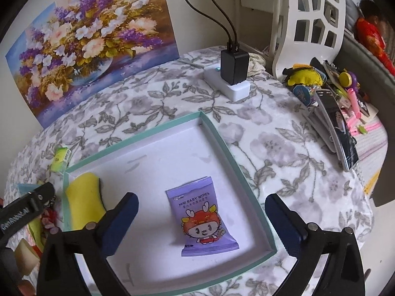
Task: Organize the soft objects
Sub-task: 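Carry sponge and wipes packet into the white tray and release both, then reach the left tool to the pink striped cloth while the right tool reaches the red tape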
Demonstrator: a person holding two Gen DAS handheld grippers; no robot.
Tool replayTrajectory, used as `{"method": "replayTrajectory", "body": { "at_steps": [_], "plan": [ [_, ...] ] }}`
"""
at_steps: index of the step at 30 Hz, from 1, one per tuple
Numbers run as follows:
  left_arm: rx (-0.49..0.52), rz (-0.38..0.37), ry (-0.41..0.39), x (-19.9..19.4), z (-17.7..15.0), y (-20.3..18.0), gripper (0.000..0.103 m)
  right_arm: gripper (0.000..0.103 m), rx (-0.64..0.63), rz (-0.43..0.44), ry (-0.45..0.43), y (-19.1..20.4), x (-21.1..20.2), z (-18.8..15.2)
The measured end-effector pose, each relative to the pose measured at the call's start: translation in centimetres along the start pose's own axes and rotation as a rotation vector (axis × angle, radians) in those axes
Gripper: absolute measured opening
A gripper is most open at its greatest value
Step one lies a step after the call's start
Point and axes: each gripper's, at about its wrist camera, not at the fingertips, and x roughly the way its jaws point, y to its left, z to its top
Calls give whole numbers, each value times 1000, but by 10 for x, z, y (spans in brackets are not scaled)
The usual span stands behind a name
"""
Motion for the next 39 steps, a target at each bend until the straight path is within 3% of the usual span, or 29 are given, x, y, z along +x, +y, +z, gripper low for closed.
{"method": "replayTrajectory", "body": {
  "at_steps": [5,10,16,23,39],
  "plan": [
    [-63,4,-9,-3,-7,26,93,103,-18,-8,-2,4,-5,-4],
    [-117,58,-26,-7,-18,56,93,103,-39,-2,-4,14,-12,-9],
    [-135,168,-26,-10,-36,95,93,103,-50,-8,41,30,-15,-22],
    [-180,280,39,-13,-51,152,93,103,-21,-2,118,45,-13,-39],
    [-313,271,21,-41,-85,248,93,103,-281,6,111,163,-43,-85]
  ]
}}
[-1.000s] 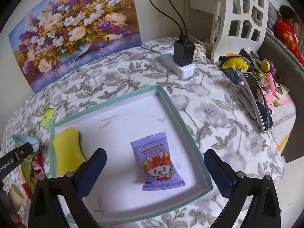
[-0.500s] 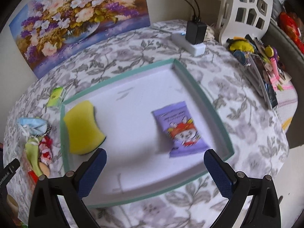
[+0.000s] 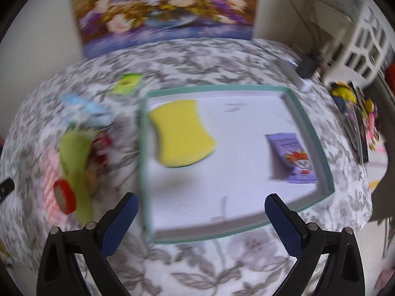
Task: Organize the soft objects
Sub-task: 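Reach the left tool to the pink striped cloth while the right tool reaches the red tape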
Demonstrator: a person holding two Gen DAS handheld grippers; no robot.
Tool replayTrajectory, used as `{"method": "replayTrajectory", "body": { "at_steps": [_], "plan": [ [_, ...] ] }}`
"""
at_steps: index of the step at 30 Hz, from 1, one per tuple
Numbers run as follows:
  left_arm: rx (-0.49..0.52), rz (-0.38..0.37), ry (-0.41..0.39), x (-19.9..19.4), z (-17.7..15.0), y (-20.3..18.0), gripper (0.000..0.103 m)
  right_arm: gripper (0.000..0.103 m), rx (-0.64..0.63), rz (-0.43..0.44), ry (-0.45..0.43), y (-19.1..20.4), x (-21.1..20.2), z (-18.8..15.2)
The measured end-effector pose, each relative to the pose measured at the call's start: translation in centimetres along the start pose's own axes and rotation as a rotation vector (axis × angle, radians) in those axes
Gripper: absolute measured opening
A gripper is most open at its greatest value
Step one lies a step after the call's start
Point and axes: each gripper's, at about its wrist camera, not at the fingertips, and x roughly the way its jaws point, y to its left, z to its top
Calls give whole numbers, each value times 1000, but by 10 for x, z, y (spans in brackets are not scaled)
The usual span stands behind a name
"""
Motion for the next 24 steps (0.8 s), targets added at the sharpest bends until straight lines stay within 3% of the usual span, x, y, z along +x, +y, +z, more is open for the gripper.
{"method": "replayTrajectory", "body": {
  "at_steps": [8,15,21,24],
  "plan": [
    [-102,14,5,9,7,46,93,103,-78,66,-17,57,-2,-5],
    [-103,0,36,22,7,53,93,103,-104,166,-15,92,7,-9],
    [-55,-12,148,55,0,35,93,102,-132,239,11,115,22,-16],
    [-72,-16,216,77,-4,31,93,90,-173,253,-1,126,23,-18]
  ]
}}
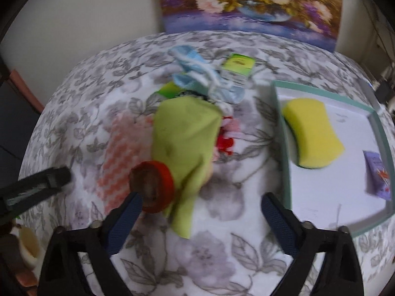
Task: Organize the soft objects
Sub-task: 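Reach the left tool to the pink striped cloth while the right tool reaches the red tape, then grasp the pink striped cloth with the left tool while the right tool grasps the red tape roll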
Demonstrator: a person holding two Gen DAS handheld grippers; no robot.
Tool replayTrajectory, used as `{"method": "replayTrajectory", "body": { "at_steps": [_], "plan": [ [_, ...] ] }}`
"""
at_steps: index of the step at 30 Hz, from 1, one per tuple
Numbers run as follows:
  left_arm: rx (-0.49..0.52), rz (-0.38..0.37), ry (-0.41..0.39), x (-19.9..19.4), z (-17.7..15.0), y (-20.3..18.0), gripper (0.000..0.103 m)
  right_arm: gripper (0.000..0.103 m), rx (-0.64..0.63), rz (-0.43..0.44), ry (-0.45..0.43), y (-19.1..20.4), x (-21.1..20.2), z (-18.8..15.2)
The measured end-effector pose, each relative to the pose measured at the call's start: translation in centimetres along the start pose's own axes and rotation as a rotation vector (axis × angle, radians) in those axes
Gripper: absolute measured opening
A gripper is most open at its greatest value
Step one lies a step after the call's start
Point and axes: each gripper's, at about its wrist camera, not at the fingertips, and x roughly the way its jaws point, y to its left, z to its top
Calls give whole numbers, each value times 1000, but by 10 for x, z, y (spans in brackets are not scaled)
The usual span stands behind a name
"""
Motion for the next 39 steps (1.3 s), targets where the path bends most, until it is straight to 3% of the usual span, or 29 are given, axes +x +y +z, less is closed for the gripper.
{"method": "replayTrajectory", "body": {
  "at_steps": [4,7,12,14,26,34,37,39],
  "plan": [
    [-42,1,76,24,-2,4,93,76,-75,5,-14,16,2,-1],
    [-57,-6,96,30,-2,7,93,60,-118,15,-12,26,6,-2],
    [-50,-29,112,36,0,6,93,34,-114,36,43,30,26,-4],
    [-43,-44,123,40,1,4,93,30,-105,36,53,30,32,-5],
    [-2,-154,116,58,11,-33,91,17,-59,58,68,20,41,0],
    [42,-184,98,60,11,-63,69,16,-28,100,81,6,35,2],
    [42,-207,94,58,10,-69,57,16,-27,103,75,3,30,3],
    [59,-227,85,56,9,-76,41,16,-25,104,69,1,26,4]
  ]
}}
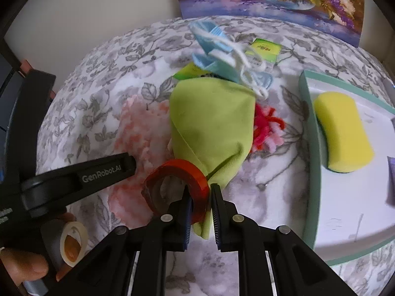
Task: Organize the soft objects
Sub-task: 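Grasp the pink striped cloth with the left tool while the right tool grasps the red tape roll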
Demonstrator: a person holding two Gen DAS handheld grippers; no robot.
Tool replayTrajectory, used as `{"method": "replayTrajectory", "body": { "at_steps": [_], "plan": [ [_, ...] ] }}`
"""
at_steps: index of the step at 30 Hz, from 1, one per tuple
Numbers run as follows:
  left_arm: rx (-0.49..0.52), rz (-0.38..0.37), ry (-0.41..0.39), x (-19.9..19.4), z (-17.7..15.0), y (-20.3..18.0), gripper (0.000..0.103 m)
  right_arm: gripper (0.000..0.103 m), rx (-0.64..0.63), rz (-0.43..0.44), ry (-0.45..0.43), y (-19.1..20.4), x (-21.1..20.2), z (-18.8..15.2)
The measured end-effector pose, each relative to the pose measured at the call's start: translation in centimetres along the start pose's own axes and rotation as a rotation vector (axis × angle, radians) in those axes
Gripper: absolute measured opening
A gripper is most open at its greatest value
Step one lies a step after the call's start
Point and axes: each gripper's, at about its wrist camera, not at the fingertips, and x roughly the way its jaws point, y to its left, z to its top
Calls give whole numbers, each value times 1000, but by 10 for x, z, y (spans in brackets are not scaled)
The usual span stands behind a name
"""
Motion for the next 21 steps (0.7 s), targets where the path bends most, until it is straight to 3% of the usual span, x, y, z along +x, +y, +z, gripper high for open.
{"method": "replayTrajectory", "body": {
  "at_steps": [3,6,21],
  "plan": [
    [40,-24,-9,-3,-4,-18,21,16,-2,1,-16,-3,-9,2],
    [77,-6,-22,-2,-5,-34,13,16,-2,-2,-31,-6,-18,3],
    [6,-7,-75,-25,9,-39,9,16,75,18,-61,-36,-45,5]
  ]
}}
